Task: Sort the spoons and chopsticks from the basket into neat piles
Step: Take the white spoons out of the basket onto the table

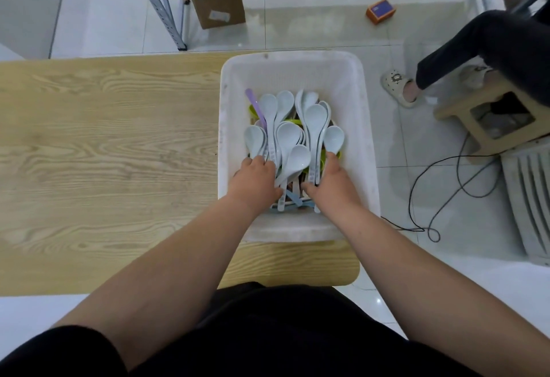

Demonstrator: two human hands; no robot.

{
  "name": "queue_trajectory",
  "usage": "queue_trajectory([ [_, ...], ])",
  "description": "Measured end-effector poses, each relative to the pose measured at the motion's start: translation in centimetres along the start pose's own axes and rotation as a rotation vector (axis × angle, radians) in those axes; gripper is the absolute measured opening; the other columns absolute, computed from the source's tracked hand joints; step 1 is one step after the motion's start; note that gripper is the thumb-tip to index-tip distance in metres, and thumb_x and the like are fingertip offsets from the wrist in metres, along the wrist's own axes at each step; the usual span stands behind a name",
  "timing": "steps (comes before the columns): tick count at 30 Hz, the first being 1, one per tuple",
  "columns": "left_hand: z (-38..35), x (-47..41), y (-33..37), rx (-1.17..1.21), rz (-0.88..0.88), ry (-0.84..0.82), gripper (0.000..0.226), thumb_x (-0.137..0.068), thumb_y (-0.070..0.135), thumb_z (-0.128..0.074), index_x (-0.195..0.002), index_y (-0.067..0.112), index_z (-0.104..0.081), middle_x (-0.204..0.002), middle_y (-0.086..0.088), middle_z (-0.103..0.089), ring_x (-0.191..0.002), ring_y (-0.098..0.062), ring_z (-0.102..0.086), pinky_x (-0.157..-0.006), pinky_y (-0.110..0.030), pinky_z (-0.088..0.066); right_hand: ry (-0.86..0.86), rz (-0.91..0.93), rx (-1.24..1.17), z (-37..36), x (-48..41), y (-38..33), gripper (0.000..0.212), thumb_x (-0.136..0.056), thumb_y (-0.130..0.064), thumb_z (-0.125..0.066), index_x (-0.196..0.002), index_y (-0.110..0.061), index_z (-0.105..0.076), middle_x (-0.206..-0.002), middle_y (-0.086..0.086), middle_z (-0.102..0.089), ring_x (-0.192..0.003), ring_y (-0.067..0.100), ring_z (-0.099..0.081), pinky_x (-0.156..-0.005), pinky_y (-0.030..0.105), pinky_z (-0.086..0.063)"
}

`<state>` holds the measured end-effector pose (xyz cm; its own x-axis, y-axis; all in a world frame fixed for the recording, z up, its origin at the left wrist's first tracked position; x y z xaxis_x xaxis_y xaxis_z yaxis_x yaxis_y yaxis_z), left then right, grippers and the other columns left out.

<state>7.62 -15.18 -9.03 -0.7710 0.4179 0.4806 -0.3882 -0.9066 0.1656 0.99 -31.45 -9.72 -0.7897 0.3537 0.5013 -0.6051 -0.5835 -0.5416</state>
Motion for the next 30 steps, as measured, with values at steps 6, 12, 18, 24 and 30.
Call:
queue_trajectory([
  [6,0.2,0.0,-0.1,0.163,0.055,-0.082,0.020,-0.092,0.036,-0.066,-0.098,0.019,-0.056,-0.106,-0.005,-0.057,-0.088,-0.022,-0.054,-0.077,-0.034,-0.047,0.045,-0.113,-0.120,0.6,0.1,0.7,0.053,-0.101,-0.020,-0.052,-0.145,-0.026,-0.022,-0.086,0.001,-0.059,-0.070,0.018,-0.059,-0.052,0.030,-0.040],
  [12,1.1,0.4,-0.6,0.453,0.135,-0.085,0.021,-0.090,0.033,-0.069,-0.092,0.018,-0.054,-0.084,0.000,-0.058,-0.075,-0.019,-0.056,-0.064,-0.031,-0.046,0.077,-0.172,-0.367,1.6,0.7,1.0,0.031,-0.103,-0.018,-0.045,-0.129,-0.026,-0.031,-0.097,0.006,-0.066,-0.077,0.018,-0.068,-0.059,0.033,-0.053],
  [18,1.1,1.9,-0.1,1.082,0.317,-0.033,0.019,-0.094,0.022,-0.065,-0.099,0.015,-0.049,-0.081,-0.007,-0.067,-0.066,-0.021,-0.061,-0.065,-0.034,-0.051,0.192,-0.182,-0.734,2.9,3.1,0.1,0.012,-0.103,-0.012,-0.039,-0.113,-0.017,-0.040,-0.088,0.008,-0.063,-0.063,0.013,-0.063,-0.064,0.032,-0.059],
  [24,1.5,2.7,4.3,1.746,0.352,-0.062,0.016,-0.097,0.001,-0.060,-0.101,0.008,-0.046,-0.094,-0.019,-0.066,-0.079,-0.024,-0.071,-0.073,-0.031,-0.062,0.201,0.093,-0.622,4.0,7.1,-0.2,0.009,-0.103,-0.013,-0.047,-0.105,-0.020,-0.043,-0.082,0.005,-0.064,-0.064,0.005,-0.062,-0.058,0.026,-0.051],
  [30,2.6,3.2,6.7,1.883,0.333,-0.046,0.014,-0.100,0.003,-0.055,-0.113,-0.001,-0.052,-0.093,-0.015,-0.068,-0.080,-0.023,-0.072,-0.068,-0.037,-0.060,0.117,0.429,-0.303,3.7,9.4,0.0,0.008,-0.102,-0.020,-0.054,-0.104,-0.021,-0.047,-0.091,-0.005,-0.056,-0.077,0.003,-0.055,-0.062,0.017,-0.040],
])
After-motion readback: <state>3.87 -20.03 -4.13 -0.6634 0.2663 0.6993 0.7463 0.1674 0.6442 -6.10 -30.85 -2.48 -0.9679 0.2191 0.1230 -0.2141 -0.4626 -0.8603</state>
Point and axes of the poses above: each hand's wrist, its own x-axis away from the middle knuckle, its own z-axis out of the back of the hand, y = z × x, the point moved 6 cm from there along -x, towards the middle knuckle
